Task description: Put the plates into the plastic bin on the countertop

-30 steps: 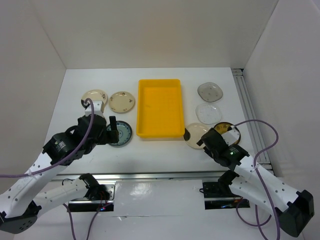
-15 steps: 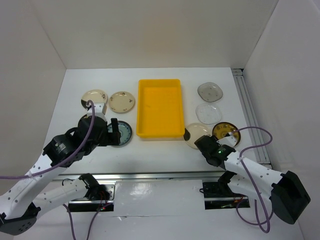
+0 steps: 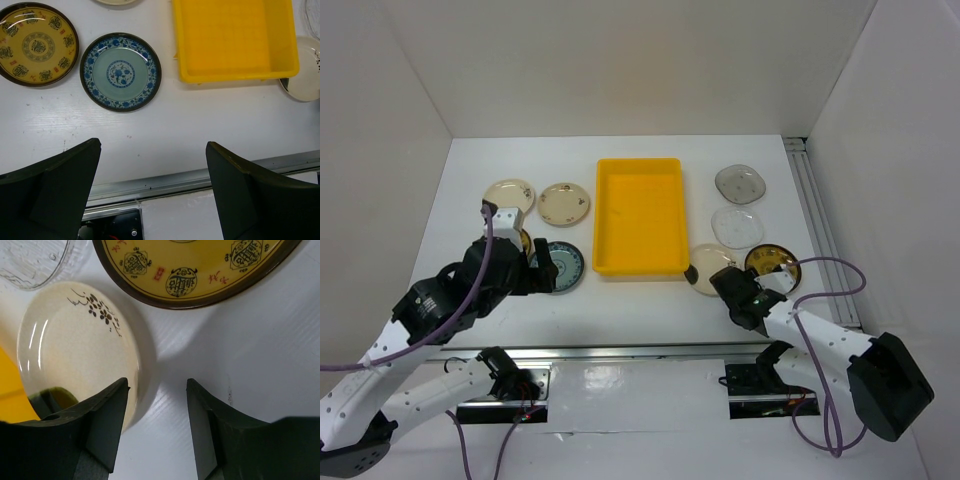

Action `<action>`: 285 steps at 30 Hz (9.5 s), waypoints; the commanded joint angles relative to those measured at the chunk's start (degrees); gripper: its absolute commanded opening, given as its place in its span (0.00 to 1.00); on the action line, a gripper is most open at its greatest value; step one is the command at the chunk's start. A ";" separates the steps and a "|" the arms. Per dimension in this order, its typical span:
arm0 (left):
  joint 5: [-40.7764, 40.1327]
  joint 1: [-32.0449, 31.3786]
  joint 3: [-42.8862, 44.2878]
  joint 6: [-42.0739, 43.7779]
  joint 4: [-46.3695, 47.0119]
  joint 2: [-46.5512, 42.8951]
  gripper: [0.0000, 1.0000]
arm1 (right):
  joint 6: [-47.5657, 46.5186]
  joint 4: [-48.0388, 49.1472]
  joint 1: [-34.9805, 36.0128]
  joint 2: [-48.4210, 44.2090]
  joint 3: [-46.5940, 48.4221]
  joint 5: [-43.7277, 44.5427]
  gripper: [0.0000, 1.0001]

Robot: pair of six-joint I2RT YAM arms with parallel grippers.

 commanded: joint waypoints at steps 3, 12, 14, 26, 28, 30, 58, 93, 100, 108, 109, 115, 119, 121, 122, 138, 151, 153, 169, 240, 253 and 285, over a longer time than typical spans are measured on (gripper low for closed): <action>0.91 0.14 -0.43 1.92 1.36 -0.43 1.00 | 0.04 2.60 -1.06 0.14 -2.35 0.74 0.58; 0.91 0.14 -0.43 1.92 1.89 -0.43 1.00 | -2.68 4.69 -3.25 0.83 -1.21 0.32 0.52; 0.91 0.14 -0.43 1.92 1.89 -0.95 1.00 | -2.68 5.32 -3.25 3.46 -1.21 -0.21 0.51; 0.91 0.14 -0.43 1.92 1.89 -1.48 1.00 | -2.68 10.16 -3.78 8.04 -3.05 -2.33 0.42; 0.91 0.14 -0.96 1.92 1.89 -1.48 1.00 | -2.68 10.16 -3.78 8.04 -2.53 -2.94 0.42; 0.91 0.14 -0.96 1.92 1.89 -2.00 1.00 | -2.07 7.53 -4.31 8.57 -1.73 -3.56 0.42; 0.91 0.14 -0.96 1.92 1.36 -2.01 1.00 | 5.75 -28.56 3.51 2.95 19.07 6.27 0.00; 7.49 17.35 5.98 -0.19 6.99 19.07 1.00 | -56.29 23.17 -2.11 49.66 61.00 -18.49 0.00; 11.44 30.98 8.44 1.40 7.69 24.44 1.00 | -54.72 20.88 -3.52 56.03 64.18 -18.32 0.00; 17.43 44.16 3.27 -4.67 10.32 25.15 1.00 | -55.24 20.79 -4.31 58.14 64.18 -22.01 0.22; 17.43 44.78 2.74 -4.67 10.33 25.15 1.00 | -55.85 20.79 -4.31 58.14 64.71 -22.02 0.45; 18.83 51.97 -0.51 -8.08 10.85 23.84 1.00 | -58.49 20.09 -3.70 55.17 67.25 -24.56 0.98; 20.94 59.18 -4.90 -13.88 10.86 21.38 1.00 | -62.17 21.41 1.47 49.98 69.01 -25.09 1.00; 21.47 60.77 -6.22 -15.81 10.86 20.32 1.00 | -62.88 20.79 3.41 49.10 69.02 -26.14 1.00; 21.47 61.57 -7.88 -17.05 10.86 19.79 1.00 | -63.41 21.49 4.21 46.83 68.32 -27.45 1.00; 26.49 66.76 -29.61 -28.93 35.63 20.57 0.99 | -65.88 32.75 7.55 19.76 41.08 -57.27 1.00; 24.73 67.90 -26.97 -29.45 40.73 33.84 0.89 | -62.89 33.98 6.50 10.07 31.23 -56.03 1.00; 25.25 68.51 -26.44 -28.84 41.44 35.25 0.88 | -62.36 33.98 5.98 9.54 30.70 -56.03 1.00; 28.33 71.24 -25.83 -28.84 44.18 45.53 0.43 | -58.15 36.35 4.39 9.54 26.39 -57.17 0.96; 30.27 18.69 27.80 -6.77 39.60 57.87 1.00 | -58.05 14.99 -1.76 -11.47 22.52 -41.70 1.00; 10.23 30.89 -19.22 -27.60 28.80 19.54 1.00 | -61.83 14.99 -2.81 -10.94 21.47 -45.91 1.00; 10.66 32.48 -37.25 -36.57 37.15 32.09 0.00 | -63.24 16.75 -3.34 -10.85 20.41 -48.73 1.00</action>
